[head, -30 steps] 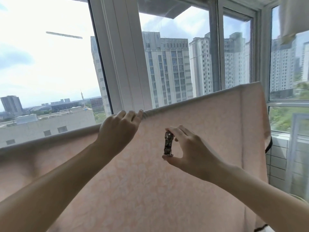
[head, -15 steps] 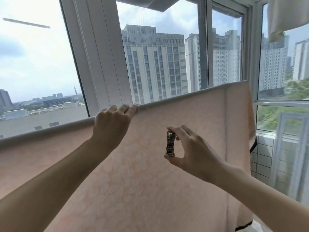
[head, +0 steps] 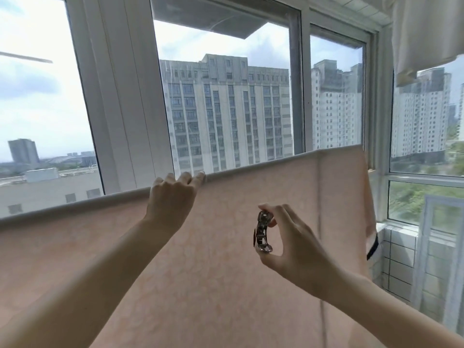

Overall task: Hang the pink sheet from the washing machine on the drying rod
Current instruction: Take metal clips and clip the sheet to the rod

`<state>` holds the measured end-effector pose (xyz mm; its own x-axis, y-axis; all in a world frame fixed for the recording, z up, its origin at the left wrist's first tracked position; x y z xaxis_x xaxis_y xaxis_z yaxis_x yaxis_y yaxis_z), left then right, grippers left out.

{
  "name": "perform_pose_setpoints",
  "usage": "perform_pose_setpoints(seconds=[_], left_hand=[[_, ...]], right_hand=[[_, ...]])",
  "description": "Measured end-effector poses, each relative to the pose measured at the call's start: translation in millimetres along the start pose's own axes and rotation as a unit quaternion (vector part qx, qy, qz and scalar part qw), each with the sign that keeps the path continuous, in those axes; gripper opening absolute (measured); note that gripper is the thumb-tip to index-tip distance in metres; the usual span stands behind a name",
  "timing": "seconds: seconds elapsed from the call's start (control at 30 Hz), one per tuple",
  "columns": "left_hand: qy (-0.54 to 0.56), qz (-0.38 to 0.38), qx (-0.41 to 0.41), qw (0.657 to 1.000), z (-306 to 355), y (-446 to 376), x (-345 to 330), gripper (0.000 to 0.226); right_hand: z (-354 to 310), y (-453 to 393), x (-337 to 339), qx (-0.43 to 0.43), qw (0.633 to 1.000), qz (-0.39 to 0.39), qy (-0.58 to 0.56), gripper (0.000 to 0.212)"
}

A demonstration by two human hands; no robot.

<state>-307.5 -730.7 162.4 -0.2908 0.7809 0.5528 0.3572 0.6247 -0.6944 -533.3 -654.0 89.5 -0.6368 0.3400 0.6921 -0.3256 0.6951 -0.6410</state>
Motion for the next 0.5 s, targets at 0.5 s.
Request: perform_pose_setpoints(seconds=[0.5], left_hand=[[-0.015,0.014,0.002,1.000,80,-68,-20,0.053]], right_hand=[[93,-6,37,-0.013,1.000,0.018,0.006,0.068]])
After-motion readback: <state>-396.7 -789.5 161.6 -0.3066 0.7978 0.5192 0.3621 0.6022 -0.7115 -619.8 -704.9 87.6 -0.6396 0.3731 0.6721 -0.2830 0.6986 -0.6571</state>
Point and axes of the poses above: each hand's wrist, its own y-axis away from the middle knuckle, its own x-axis out of the back of the hand, z = x × y, the point moved 3 cm from there along -y, towards the middle knuckle, and after that the axes turned 7 degrees about -z, right-handed, at the moved point
